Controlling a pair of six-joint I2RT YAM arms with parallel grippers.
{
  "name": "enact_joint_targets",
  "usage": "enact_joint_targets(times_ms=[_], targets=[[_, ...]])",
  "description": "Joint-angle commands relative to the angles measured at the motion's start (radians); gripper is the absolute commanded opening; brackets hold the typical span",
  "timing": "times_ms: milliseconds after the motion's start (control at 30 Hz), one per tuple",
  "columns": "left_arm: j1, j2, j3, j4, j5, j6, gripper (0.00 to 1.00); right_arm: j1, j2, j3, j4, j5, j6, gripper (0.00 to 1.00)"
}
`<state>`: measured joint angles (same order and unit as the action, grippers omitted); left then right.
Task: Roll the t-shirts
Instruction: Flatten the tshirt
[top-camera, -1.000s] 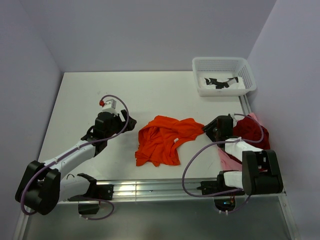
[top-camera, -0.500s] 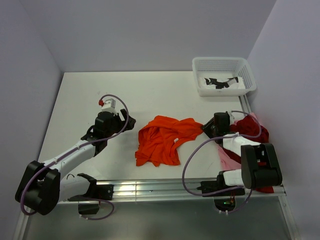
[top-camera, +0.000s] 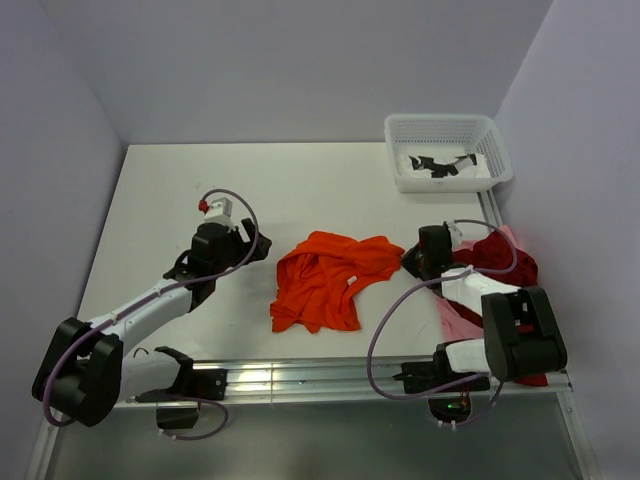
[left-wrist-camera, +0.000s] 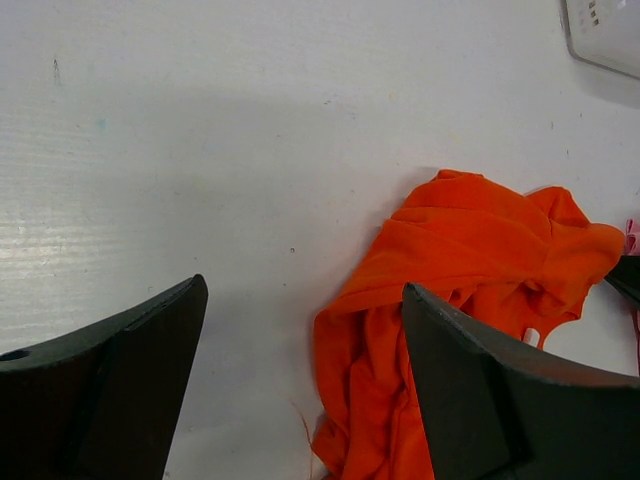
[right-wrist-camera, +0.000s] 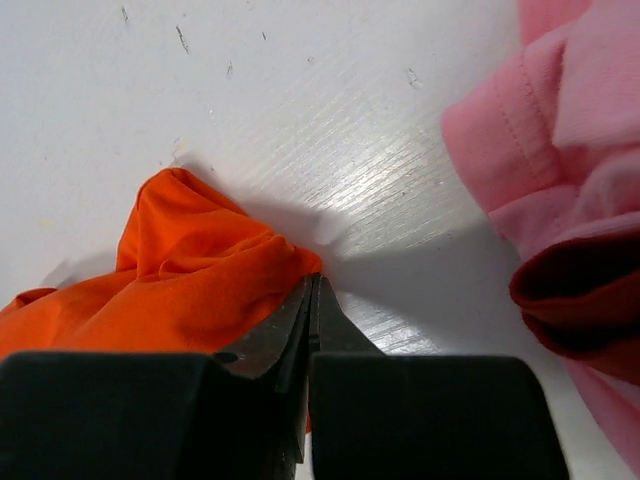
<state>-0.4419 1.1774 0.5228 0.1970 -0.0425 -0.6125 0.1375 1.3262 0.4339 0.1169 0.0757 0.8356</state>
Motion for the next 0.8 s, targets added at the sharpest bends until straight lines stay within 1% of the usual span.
enact_joint_targets(times_ms=[0,67,133,200,233,300,333,367,467,633,767], targets=[[-0.007,-0.005,0.039,0.022,-0.008,0.031,0.84,0.005,-0.085,0.037,-0.017,0.058,-0.042,0.0],[-0.047,-0.01,0.045,0.015,-0.066,0.045,0.85,0.005,-0.143,0.031,-0.043,0.076,-0.052,0.0],[-0.081,-0.004,0.058,0.007,-0.109,0.062,0.85,0.005,-0.244,0.046,-0.101,0.088,-0.061,0.0],[-0.116,0.021,0.075,0.007,-0.115,0.069,0.85,0.005,-0.313,0.091,-0.143,0.07,-0.073,0.0],[-0.123,0.03,0.082,0.007,-0.106,0.072,0.85,0.005,-0.382,0.112,-0.19,0.067,-0.075,0.0],[-0.138,0.056,0.091,0.012,-0.091,0.085,0.84,0.005,-0.432,0.207,-0.252,0.064,-0.085,0.0],[-0.144,0.063,0.097,0.019,-0.082,0.089,0.84,0.005,-0.453,0.242,-0.31,0.055,-0.089,0.0],[-0.156,0.074,0.101,0.019,-0.063,0.098,0.84,0.004,-0.458,0.315,-0.339,0.047,-0.093,0.0],[-0.172,0.085,0.105,0.038,-0.014,0.114,0.84,0.002,-0.45,0.429,-0.41,0.003,-0.105,0.0],[-0.175,0.105,0.109,0.062,0.072,0.126,0.84,-0.003,-0.42,0.522,-0.447,-0.017,-0.093,0.0],[-0.175,0.148,0.123,0.076,0.13,0.135,0.84,-0.007,-0.394,0.574,-0.448,-0.068,-0.086,0.0]])
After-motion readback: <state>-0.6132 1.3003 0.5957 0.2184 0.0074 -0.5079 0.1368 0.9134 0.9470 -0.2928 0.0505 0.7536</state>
